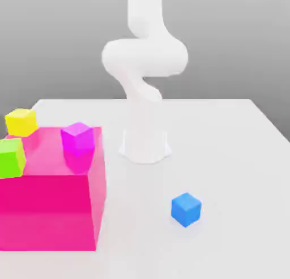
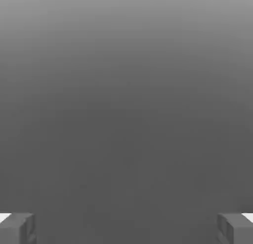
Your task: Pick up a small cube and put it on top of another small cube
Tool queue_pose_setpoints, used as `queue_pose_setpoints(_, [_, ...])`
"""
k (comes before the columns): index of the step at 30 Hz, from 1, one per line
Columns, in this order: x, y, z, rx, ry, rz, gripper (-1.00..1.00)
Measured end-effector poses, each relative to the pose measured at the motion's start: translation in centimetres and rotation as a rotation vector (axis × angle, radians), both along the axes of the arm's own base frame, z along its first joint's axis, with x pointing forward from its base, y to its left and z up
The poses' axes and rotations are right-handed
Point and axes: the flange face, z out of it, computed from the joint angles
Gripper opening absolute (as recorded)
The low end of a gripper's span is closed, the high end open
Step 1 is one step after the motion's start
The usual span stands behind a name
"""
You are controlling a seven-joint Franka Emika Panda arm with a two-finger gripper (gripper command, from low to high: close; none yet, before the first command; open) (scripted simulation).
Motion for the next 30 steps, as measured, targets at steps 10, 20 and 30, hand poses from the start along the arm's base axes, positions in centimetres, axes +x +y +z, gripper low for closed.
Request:
queue_pose_setpoints(10, [4.0,6.1,-25.0,-0.110,0.351,0.272,0.00])
queue_pose_setpoints(20, [-5.4,9.6,-47.8,-0.237,0.687,0.562,0.00])
queue_pose_setpoints(30, [-5.9,9.4,-52.8,-0.236,0.696,0.562,-1.00])
